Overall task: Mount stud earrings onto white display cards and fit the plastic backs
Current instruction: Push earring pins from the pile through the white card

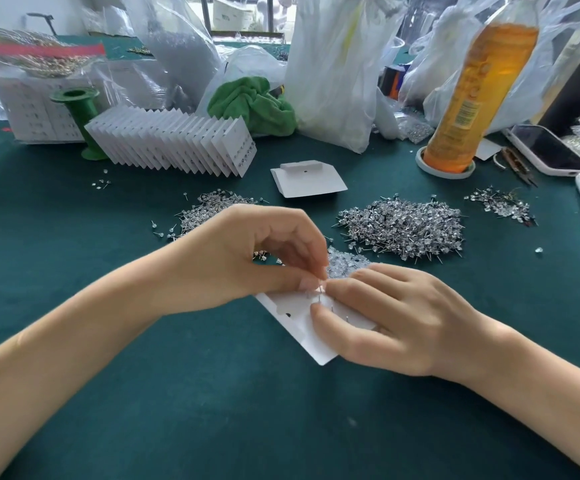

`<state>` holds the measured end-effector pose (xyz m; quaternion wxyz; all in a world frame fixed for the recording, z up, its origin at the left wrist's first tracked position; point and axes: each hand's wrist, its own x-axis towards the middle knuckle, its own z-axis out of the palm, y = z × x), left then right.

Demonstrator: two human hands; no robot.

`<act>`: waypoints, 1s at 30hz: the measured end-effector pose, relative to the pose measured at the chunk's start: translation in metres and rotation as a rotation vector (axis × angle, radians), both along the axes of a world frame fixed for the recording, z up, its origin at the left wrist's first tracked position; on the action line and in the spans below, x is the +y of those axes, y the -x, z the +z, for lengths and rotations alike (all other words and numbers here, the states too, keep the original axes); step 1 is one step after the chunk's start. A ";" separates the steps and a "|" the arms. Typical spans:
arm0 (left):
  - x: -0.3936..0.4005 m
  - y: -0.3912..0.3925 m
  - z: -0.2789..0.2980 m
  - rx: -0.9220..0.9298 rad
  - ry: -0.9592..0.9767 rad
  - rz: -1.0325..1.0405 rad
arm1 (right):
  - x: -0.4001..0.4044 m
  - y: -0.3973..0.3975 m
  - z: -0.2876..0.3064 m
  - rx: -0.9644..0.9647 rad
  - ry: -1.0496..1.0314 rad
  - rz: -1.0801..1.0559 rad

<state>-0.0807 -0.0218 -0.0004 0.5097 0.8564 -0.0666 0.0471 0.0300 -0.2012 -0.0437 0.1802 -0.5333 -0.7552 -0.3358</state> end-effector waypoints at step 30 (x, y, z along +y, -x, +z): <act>-0.006 -0.002 -0.004 0.076 0.075 0.003 | 0.002 0.000 -0.004 -0.020 -0.068 0.011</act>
